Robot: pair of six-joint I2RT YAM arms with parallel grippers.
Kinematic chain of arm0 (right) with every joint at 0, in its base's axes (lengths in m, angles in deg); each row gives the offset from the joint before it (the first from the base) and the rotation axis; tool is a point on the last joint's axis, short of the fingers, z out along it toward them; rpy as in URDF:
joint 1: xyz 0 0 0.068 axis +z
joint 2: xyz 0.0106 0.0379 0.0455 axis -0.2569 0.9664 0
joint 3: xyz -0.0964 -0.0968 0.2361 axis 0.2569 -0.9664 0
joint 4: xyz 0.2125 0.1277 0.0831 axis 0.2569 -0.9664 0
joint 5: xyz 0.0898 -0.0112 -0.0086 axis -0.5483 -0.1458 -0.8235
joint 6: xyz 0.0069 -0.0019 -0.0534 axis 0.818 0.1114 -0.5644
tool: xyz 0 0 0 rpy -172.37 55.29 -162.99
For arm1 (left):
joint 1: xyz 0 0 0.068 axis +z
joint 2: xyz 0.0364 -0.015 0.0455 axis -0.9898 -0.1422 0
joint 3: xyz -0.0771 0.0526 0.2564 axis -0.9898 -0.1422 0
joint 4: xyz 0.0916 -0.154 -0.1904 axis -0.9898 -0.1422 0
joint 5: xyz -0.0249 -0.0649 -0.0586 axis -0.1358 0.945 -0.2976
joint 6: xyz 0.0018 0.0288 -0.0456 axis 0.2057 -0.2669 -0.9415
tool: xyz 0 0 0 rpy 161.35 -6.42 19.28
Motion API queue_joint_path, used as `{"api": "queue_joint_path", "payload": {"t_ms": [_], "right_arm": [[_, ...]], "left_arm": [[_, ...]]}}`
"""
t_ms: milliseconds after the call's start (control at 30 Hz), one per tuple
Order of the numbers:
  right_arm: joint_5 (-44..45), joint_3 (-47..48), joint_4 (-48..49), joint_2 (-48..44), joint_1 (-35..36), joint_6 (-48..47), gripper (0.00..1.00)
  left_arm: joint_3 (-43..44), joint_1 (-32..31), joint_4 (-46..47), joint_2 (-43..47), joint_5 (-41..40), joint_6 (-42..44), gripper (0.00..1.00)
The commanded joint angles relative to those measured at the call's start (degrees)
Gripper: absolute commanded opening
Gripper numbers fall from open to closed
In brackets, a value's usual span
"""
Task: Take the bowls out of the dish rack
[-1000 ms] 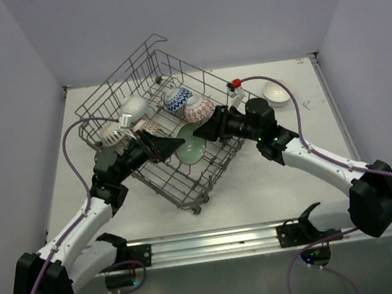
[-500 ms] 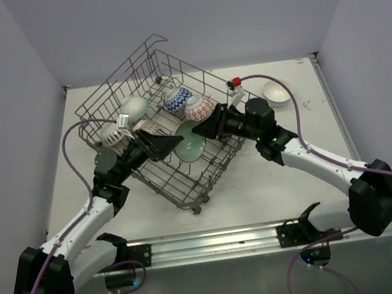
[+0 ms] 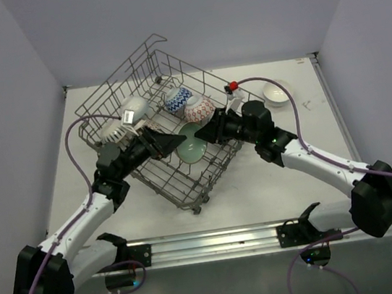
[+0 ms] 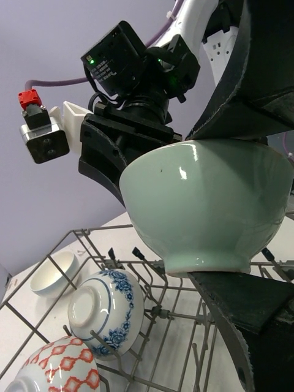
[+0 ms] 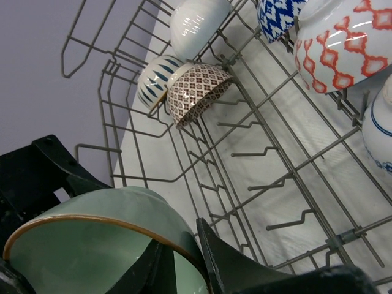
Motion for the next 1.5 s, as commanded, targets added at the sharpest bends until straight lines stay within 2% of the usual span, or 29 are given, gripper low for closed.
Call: {"api": "queue_joint_path", "payload": {"t_ms": [0, 100, 200, 300, 667, 800, 933, 1067, 1167, 1200, 1300, 1467], "right_arm": [[1.61, 2.52, -2.78, -1.88, 1.37, -0.91, 0.0], [2.57, 2.43, -4.54, -1.97, 1.37, -1.18, 0.0], [2.67, 1.99, -4.9, -1.79, 1.37, -1.44, 0.0], [2.67, 1.56, -4.81, -1.53, 1.37, -1.53, 0.0], [5.56, 1.55, -7.53, -1.27, 1.37, -2.5, 0.0], [6.61, 1.38, -8.06, -0.48, 1.37, -2.59, 0.0], [7.94, 2.6, -10.16, 0.05, 1.28, -2.93, 0.0], [10.22, 6.99, -15.34, 0.05, 0.75, -4.08, 0.0], [14.43, 11.21, -20.18, -0.47, -2.05, -5.04, 0.0], [14.53, 12.96, -20.88, -0.56, -3.19, -5.13, 0.0], [10.5, 16.04, -22.21, -0.56, -9.76, -5.22, 0.0], [11.27, 23.42, -30.2, 0.14, -18.39, -9.78, 0.0]], "left_arm": [[5.55, -1.3, -1.43, 0.95, 0.63, 6.35, 0.52], [6.96, -1.22, -6.44, 0.43, -1.83, 9.86, 0.66], [8.28, -1.21, -9.09, -0.98, -1.92, 11.19, 0.71], [9.59, -1.13, -11.81, -2.65, -2.8, 12.15, 0.79], [13.03, 0.19, -18.06, -9.07, -2.28, 14.44, 0.96], [13.46, 0.45, -18.14, -9.07, -2.19, 15.49, 0.98], [16.45, 1.33, -22.61, -7.84, -3.24, 19.53, 1.0], [25.21, 1.95, -31.75, -5.47, -9.47, 28.13, 1.0], [29.53, 2.04, -40.19, -2.75, -18.77, 36.22, 1.0], [29.81, 2.04, -41.25, -1.87, -23.85, 39.46, 1.0], [28.33, 2.04, -43.1, 1.56, -31.68, 43.78, 1.0], [21.04, 2.04, -40.56, 6.31, -36.2, 45.91, 1.0]]}}
